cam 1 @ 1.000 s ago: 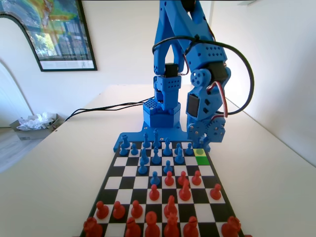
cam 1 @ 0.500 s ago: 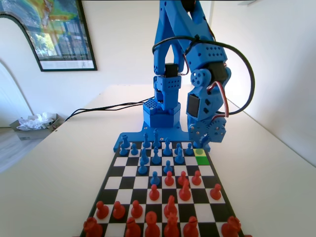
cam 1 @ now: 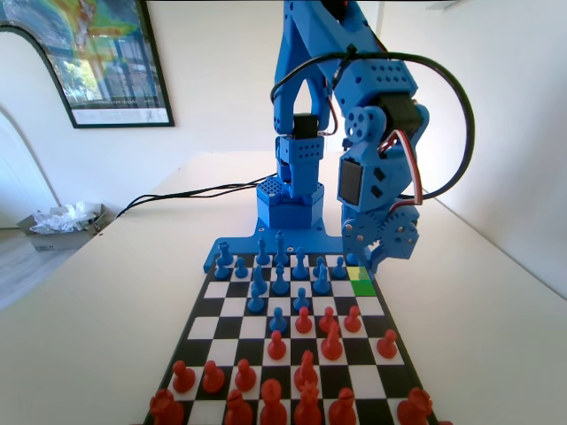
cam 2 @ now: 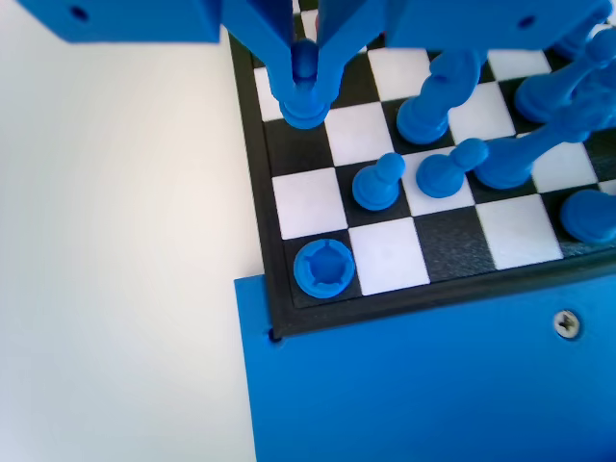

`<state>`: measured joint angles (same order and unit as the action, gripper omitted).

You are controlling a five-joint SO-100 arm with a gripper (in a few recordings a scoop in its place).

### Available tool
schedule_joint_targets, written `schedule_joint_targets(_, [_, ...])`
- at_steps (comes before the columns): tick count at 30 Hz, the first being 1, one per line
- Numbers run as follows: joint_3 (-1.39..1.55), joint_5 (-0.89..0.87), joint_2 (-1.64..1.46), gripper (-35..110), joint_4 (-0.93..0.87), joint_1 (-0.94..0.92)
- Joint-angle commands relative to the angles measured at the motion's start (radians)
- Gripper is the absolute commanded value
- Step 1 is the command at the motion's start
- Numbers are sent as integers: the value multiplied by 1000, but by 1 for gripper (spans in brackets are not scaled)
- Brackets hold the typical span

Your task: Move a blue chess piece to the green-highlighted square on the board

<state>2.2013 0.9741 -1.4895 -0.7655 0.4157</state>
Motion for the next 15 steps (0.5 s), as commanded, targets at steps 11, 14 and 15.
schedule_joint_targets(11, [-15,26,14,1,41,43])
schedule_joint_targets(14, [-8,26,20,1,46,51])
schedule_joint_targets(15, [-5,26,21,1,49,54])
